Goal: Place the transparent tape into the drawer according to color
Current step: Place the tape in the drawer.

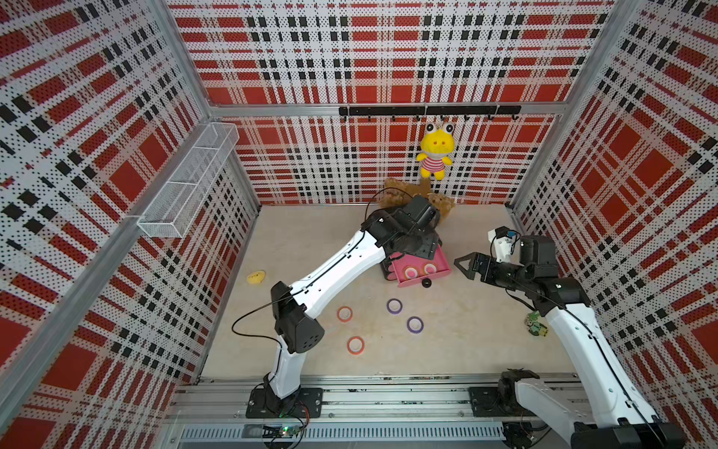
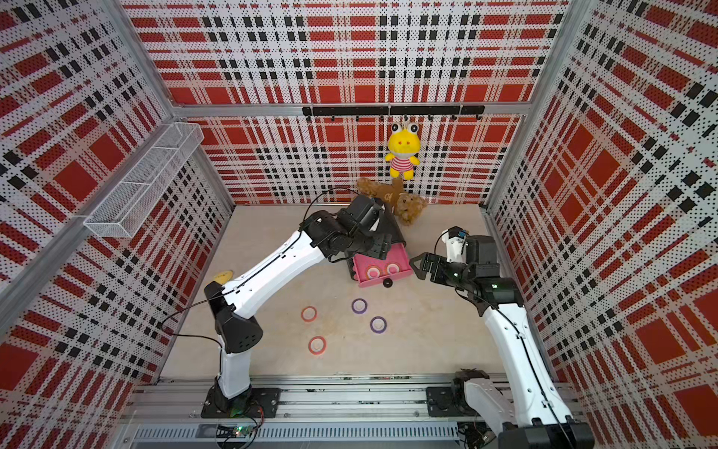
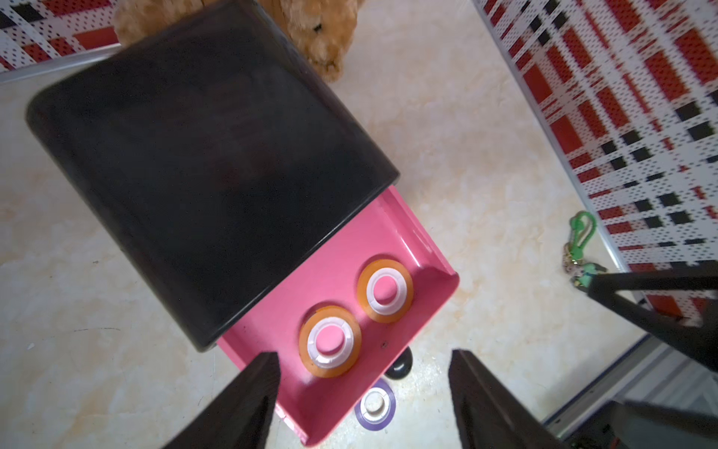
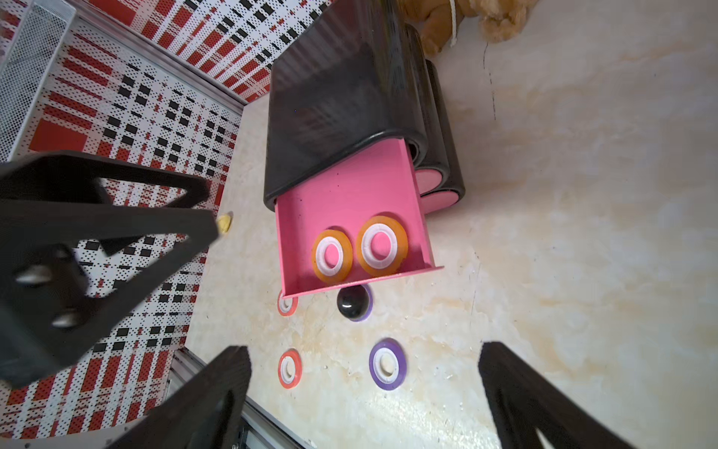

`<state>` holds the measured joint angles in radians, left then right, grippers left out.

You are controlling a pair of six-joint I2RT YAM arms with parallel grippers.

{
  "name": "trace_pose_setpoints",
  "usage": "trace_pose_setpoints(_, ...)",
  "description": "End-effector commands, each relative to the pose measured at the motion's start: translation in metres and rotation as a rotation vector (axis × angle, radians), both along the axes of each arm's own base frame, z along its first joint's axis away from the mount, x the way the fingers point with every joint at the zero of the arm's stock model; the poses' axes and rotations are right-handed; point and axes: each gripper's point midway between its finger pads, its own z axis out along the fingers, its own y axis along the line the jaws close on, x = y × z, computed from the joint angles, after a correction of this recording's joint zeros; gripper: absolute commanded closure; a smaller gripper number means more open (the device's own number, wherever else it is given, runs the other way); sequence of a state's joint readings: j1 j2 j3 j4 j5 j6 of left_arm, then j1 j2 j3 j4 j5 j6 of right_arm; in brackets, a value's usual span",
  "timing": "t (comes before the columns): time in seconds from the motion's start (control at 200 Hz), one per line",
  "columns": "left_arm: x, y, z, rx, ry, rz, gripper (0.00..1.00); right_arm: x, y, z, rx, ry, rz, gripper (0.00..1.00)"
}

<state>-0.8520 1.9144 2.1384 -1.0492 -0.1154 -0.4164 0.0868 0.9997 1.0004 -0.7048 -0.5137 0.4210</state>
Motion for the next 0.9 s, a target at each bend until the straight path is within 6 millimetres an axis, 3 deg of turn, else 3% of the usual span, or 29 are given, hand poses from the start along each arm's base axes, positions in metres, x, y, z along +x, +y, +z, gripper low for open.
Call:
trace_pose_setpoints(0.0,0.022,0.032,0.011,-0.101,-0.018,0.062,0.23,0.000,0.017,-0.006,-0.071,-0.046,0.065,0.01)
trace_pose_setpoints(0.125,0.043,0.063,-0.008,-0.212,0.008,0.110,0.23,-0.002,0.037,-0.030,-0.150,-0.026,0.118,0.02)
trace_pose_setpoints(0.386,0.070,0.082,-0.053,-0.247,0.044,0.150,0.22,0.002,0.055,-0.061,-0.253,-0.041,0.143,0.02)
trace_pose_setpoints(0.506,0.078,0.083,-0.065,-0.285,0.056,0.154,0.22,0.003,0.057,-0.068,-0.270,-0.041,0.139,0.03)
trace_pose_setpoints(0.677,0.082,0.083,-0.080,-0.291,0.088,0.155,0.24,0.006,0.059,-0.080,-0.301,-0.037,0.141,0.14)
trace_pose_setpoints(0.897,0.086,0.083,-0.092,-0.284,0.108,0.152,0.27,0.012,0.067,-0.095,-0.321,-0.037,0.149,0.21)
